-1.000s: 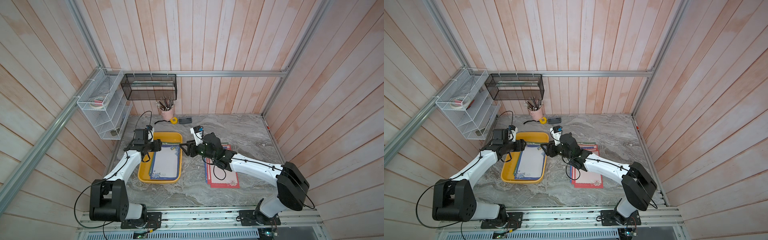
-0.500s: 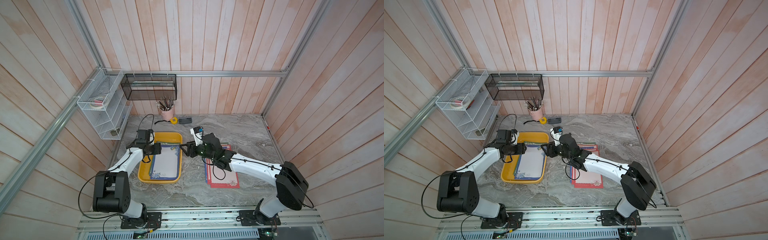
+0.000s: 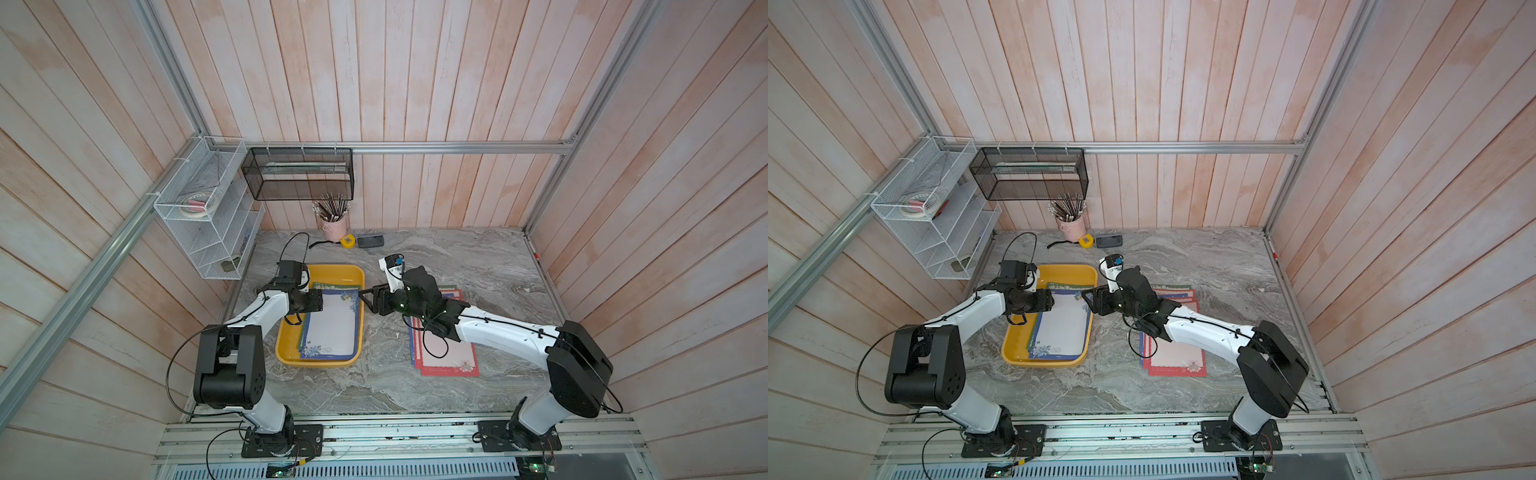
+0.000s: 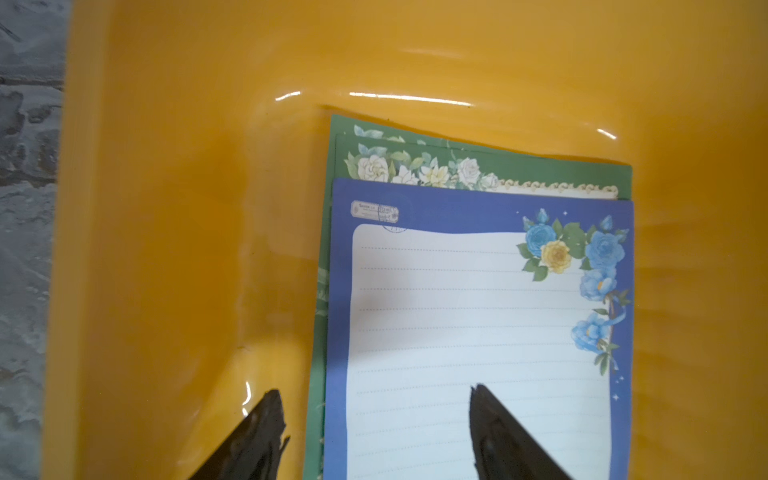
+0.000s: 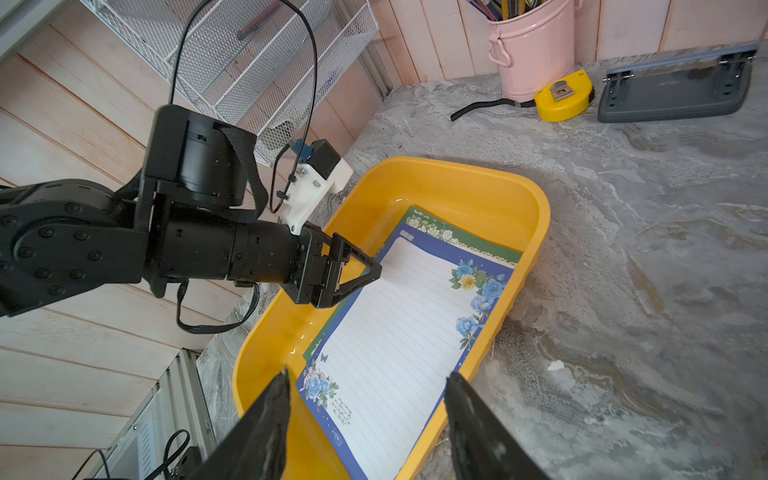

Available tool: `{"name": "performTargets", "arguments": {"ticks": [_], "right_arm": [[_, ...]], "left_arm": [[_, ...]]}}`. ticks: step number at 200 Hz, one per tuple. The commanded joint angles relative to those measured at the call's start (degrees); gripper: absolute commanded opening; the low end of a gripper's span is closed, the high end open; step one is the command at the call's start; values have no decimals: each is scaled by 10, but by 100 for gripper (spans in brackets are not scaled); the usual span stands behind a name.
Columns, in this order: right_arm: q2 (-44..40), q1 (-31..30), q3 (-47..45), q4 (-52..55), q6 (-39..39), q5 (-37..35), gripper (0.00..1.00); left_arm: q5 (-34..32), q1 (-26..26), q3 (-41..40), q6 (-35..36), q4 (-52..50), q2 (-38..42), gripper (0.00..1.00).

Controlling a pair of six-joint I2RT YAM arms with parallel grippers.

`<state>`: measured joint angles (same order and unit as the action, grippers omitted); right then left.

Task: Take out the stationery paper from the storage box
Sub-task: Pick up the stationery paper from the storage box.

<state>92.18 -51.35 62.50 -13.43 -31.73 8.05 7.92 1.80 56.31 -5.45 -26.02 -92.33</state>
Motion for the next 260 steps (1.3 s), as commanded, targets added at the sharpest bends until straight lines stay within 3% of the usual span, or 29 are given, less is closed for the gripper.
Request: {"name": "performTargets", "arguments": {"ticks": [1, 106, 151, 186, 217, 260], "right_arm": [[10, -2, 19, 10, -7, 6, 61], [28, -1, 37, 17, -8, 13, 61], [32, 1, 39, 18, -9, 15, 61], [53, 22, 53, 59, -50, 18, 45], [84, 67, 39, 58, -134, 95, 43], [106, 71, 50, 79, -129, 119, 43]], "left_arm": [[17, -2, 13, -11, 0, -9, 73], [17, -2, 22, -14, -8, -28, 74], [8, -2, 23, -15, -11, -27, 68], [13, -2, 27, -16, -16, -29, 60], [16, -2, 24, -18, -17, -27, 60], [15, -2, 27, -22, -29, -39, 59]]}}
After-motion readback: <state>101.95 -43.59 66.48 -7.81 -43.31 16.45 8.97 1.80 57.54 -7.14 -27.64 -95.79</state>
